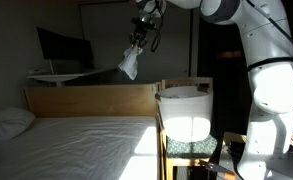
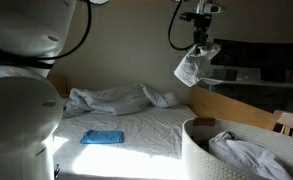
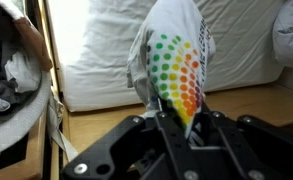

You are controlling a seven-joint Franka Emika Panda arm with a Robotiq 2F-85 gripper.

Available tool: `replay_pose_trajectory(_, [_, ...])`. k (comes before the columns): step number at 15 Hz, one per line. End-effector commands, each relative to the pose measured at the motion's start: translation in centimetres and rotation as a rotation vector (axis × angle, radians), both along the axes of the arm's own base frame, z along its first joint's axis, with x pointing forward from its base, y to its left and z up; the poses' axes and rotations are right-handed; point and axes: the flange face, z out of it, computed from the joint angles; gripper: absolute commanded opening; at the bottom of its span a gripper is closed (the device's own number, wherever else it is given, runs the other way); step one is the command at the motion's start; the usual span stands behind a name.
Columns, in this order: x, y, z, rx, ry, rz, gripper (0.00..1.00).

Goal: Put the white and blue shirts in the laundry bag

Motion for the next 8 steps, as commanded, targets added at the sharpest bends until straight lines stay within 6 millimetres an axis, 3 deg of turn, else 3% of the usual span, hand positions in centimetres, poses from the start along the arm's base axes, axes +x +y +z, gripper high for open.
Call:
replay_pose_trajectory(1, [-0.5, -0.7, 0.4, 0.003, -0.006, -0.011, 0.27])
replay_pose_trajectory(3, [-0.7, -0.9, 0.5, 0.007, -0.009, -0.015, 0.27])
replay_pose_trajectory(4, [-0.6, -0.7, 0.4, 0.008, -0.007, -0.012, 0.11])
replay_pose_trajectory(6, [-0.4, -0.7, -0.6, -0.015, -0.008, -0.010, 0.12])
replay_pose_trajectory(8, [-1.0, -2.6, -2.1, -0.016, 0.015, -0.031, 0.12])
